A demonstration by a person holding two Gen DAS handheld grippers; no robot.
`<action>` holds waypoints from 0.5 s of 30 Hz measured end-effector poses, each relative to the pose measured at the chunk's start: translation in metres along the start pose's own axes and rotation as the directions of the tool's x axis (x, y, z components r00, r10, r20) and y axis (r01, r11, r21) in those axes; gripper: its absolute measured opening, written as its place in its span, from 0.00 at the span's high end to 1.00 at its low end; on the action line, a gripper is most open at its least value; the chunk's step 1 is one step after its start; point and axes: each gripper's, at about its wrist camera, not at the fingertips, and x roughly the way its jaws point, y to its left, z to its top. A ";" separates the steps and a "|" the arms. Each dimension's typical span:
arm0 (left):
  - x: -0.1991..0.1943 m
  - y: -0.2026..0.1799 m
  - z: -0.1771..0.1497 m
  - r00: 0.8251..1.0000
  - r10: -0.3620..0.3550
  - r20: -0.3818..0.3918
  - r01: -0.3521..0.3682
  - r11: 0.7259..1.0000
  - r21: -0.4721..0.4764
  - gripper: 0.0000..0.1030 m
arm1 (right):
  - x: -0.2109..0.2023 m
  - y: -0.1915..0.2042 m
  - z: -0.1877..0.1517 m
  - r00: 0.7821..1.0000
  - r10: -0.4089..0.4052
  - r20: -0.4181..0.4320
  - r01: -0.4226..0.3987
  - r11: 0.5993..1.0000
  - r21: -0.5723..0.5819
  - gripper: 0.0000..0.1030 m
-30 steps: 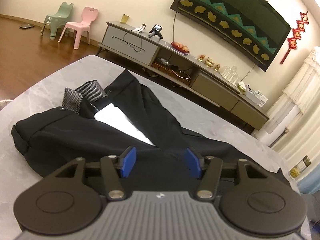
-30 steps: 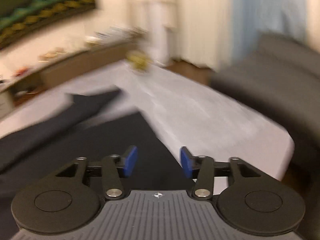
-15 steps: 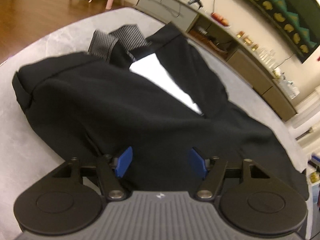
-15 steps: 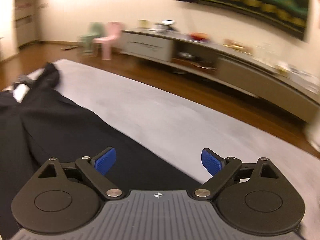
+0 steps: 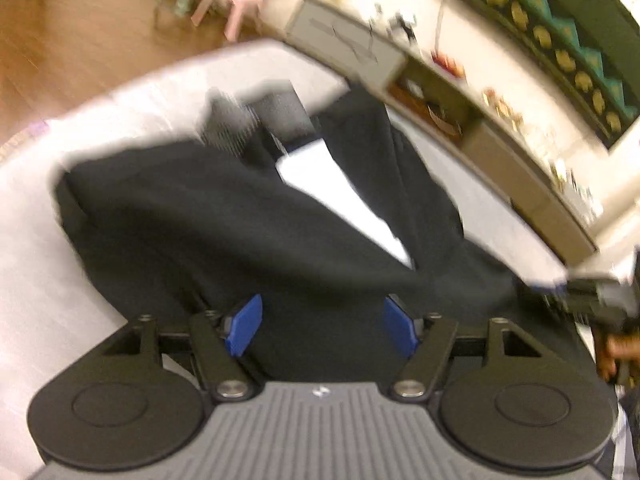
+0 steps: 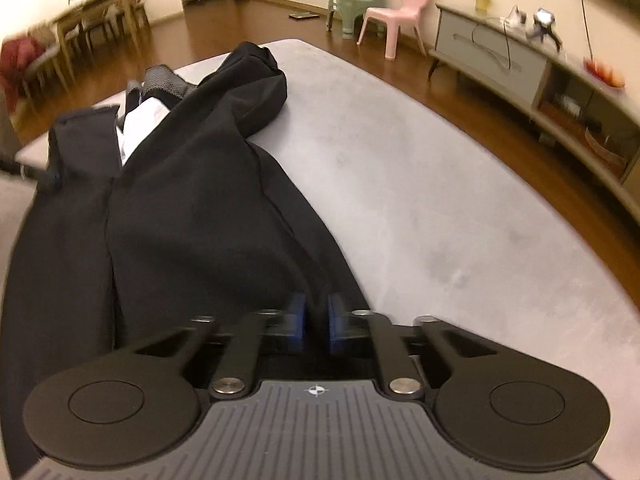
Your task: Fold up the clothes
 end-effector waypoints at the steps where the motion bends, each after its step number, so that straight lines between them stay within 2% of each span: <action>1: -0.009 0.006 0.004 0.999 0.006 0.034 -0.005 1.000 -0.022 0.34 | -0.012 0.007 0.002 1.000 -0.006 0.028 0.006 1.000 -0.008 0.98; 3: -0.026 0.016 0.011 0.995 0.019 0.098 -0.012 0.998 -0.067 0.34 | -0.048 0.033 0.001 0.993 -0.006 0.116 0.008 1.000 -0.013 0.98; 6: -0.042 0.033 0.018 0.990 0.018 0.138 0.004 0.988 -0.156 0.34 | -0.104 0.093 -0.012 0.970 0.078 0.232 -0.066 0.996 -0.060 0.98; 8: -0.048 0.045 0.021 0.989 0.028 0.148 0.006 0.974 -0.226 0.34 | -0.121 0.135 -0.029 0.963 0.139 0.231 -0.119 0.988 -0.097 0.98; 9: -0.051 0.052 0.022 0.988 0.038 0.151 0.003 0.965 -0.264 0.34 | -0.120 0.153 -0.038 0.969 0.146 0.198 -0.125 0.985 -0.116 0.98; 12: -0.055 0.074 0.024 0.987 0.059 0.148 -0.002 0.935 -0.355 0.32 | -0.102 0.181 -0.051 0.992 0.052 0.115 -0.033 0.985 -0.168 0.95; 14: -0.053 0.087 0.025 0.989 0.065 0.130 -0.011 0.925 -0.381 0.30 | -0.099 0.183 -0.042 0.993 0.014 0.121 0.006 0.987 -0.162 0.89; 15: -0.050 0.091 0.025 0.991 0.067 0.115 -0.018 0.923 -0.384 0.29 | -0.098 0.184 -0.033 0.990 0.003 0.140 0.018 0.989 -0.149 0.69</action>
